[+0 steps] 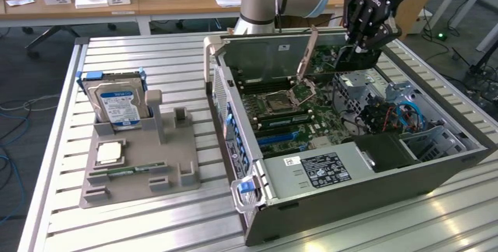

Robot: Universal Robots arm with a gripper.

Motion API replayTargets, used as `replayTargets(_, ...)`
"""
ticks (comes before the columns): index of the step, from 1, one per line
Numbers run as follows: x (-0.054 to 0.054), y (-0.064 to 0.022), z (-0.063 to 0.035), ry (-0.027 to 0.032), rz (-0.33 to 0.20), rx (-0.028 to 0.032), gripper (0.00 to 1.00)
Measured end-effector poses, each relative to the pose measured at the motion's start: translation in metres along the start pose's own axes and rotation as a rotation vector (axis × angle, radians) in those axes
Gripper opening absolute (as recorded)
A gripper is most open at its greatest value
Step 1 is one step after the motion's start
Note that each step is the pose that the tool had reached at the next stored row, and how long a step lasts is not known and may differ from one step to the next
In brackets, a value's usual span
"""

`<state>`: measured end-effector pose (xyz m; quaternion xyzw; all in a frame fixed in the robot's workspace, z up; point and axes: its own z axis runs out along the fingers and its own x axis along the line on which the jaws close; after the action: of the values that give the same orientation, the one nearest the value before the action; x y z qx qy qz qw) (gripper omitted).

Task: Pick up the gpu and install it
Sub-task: 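Insert the gpu into the slot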

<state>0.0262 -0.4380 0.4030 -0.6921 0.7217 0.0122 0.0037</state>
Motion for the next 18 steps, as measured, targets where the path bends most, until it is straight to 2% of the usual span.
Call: replayTargets(18, 0.0002, 0.0001, 0.0093, 0.0002, 0.0, 0.0, 0.26)
